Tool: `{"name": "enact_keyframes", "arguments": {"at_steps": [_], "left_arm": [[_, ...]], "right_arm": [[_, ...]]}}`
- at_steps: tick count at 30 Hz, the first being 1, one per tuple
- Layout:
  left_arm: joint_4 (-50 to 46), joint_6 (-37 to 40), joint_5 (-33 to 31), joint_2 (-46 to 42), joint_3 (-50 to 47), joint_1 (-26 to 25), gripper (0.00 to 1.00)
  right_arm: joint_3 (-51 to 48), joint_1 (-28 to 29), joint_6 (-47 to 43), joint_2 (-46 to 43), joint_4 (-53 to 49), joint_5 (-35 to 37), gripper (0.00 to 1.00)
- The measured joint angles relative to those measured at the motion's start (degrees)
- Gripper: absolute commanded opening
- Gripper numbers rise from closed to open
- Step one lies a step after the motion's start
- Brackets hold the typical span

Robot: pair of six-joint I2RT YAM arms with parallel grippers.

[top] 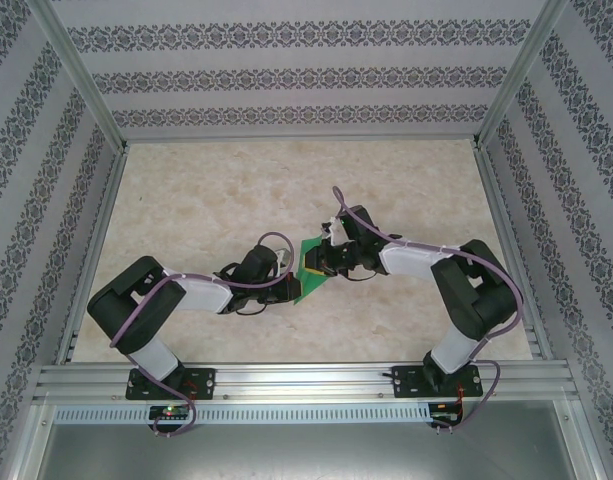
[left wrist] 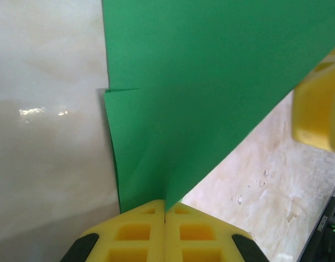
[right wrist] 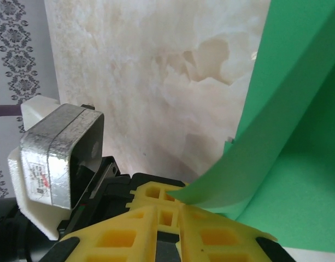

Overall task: Fold a paper plane with a square sheet of paper (pick it up from the middle)
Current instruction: Fourth fold the wing at the center of the table.

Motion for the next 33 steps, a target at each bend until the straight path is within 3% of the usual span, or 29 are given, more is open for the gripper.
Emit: {"name": "enact_keyframes", "arguments": {"at_steps": [7,14,22,28,33], "left_arm": [[1.09,-1.29,1.90,1.29,-0.02,1.01,0.03],[1.25,-1.42,2.84,1.14,0.00,1.40,0.18],[-0.55,0.68,2.16,-0.09,0.33,1.40,0.26],[-3.39,2.73,1.88,-0.15,1.66,1.38,0.25],[-5.35,3.82,0.61,-0.15,2.10,1.38,0.13]], "right_arm": [[2.25,0.00,0.02,3.85,0.85,0.17,0.19],[2.71,-0.15,0.24,6.21,1.86,0.28,0.18],[3.04,-0.52,0.52,6.82,2.29,0.26,0.19],[3.63,-0.52,1.31,6.82,2.71,0.28,0.20],[3.67,-0.52,1.53,7.26,2.73,0.26,0.20]]}}
